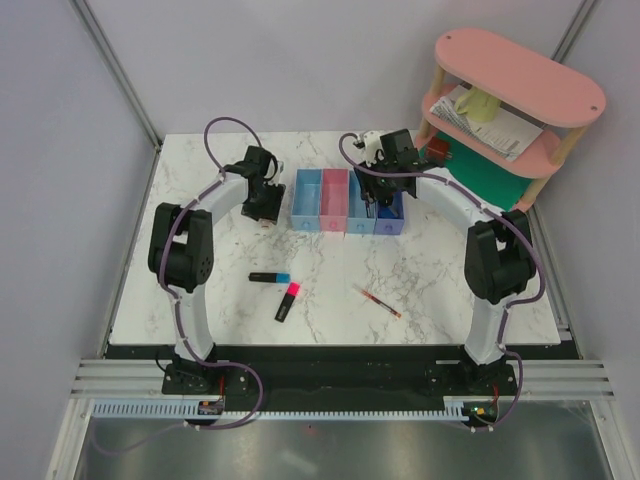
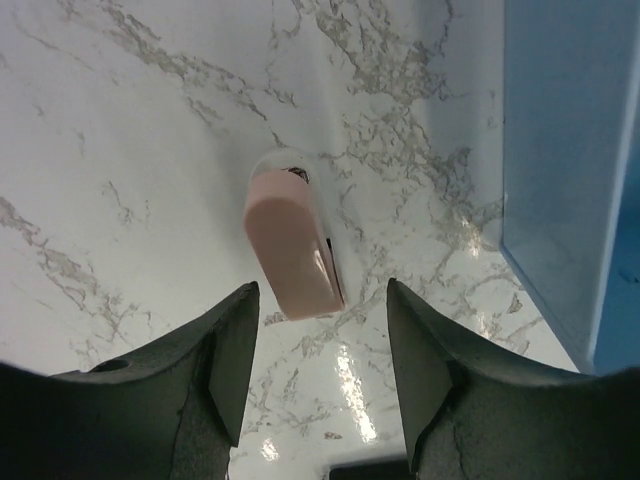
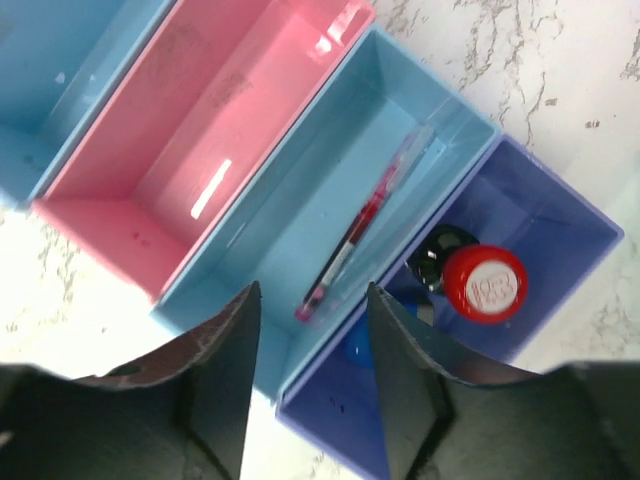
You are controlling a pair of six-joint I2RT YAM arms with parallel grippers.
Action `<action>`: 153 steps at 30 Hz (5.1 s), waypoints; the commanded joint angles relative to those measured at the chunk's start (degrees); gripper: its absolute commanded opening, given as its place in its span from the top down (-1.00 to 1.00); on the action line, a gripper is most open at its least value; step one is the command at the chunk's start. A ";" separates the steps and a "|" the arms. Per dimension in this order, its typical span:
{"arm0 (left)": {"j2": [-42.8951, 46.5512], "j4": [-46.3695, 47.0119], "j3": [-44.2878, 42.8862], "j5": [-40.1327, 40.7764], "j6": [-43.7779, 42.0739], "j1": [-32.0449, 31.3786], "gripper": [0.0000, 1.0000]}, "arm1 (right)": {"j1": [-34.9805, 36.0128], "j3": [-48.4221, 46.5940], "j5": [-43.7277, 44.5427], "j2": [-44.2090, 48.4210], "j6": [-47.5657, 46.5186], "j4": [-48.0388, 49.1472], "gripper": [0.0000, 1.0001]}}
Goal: Sort the stationery into containers
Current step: Pick up the stationery from the center of the board, then place the stationery in the storage box, then pick up the pen from the center of the board, then place the pen in the storage box.
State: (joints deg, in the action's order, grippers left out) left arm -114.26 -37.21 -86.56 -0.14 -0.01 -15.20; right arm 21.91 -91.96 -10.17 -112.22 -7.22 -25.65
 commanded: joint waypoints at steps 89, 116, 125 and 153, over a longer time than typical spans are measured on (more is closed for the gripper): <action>-20.22 -7.52 -33.58 -0.82 7.13 -9.41 -0.33 | 19.92 24.20 1.21 13.35 -12.73 -13.90 0.95; 15.36 -3.84 -2.31 -1.35 -12.28 -9.41 -0.34 | 11.23 4.78 0.77 14.58 -5.17 -10.04 1.00; 22.14 3.37 11.94 0.05 -28.11 -9.32 -0.33 | 6.22 -4.45 3.14 6.23 3.34 -0.29 1.00; 29.97 10.75 34.26 -9.08 -50.17 -8.62 -0.27 | 1.47 1.60 8.77 -3.88 8.72 11.76 1.00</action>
State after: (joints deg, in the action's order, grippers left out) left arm -84.77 -29.69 -55.05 -6.72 -44.84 -24.08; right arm 23.64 -92.97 -2.50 -116.31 1.30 -16.27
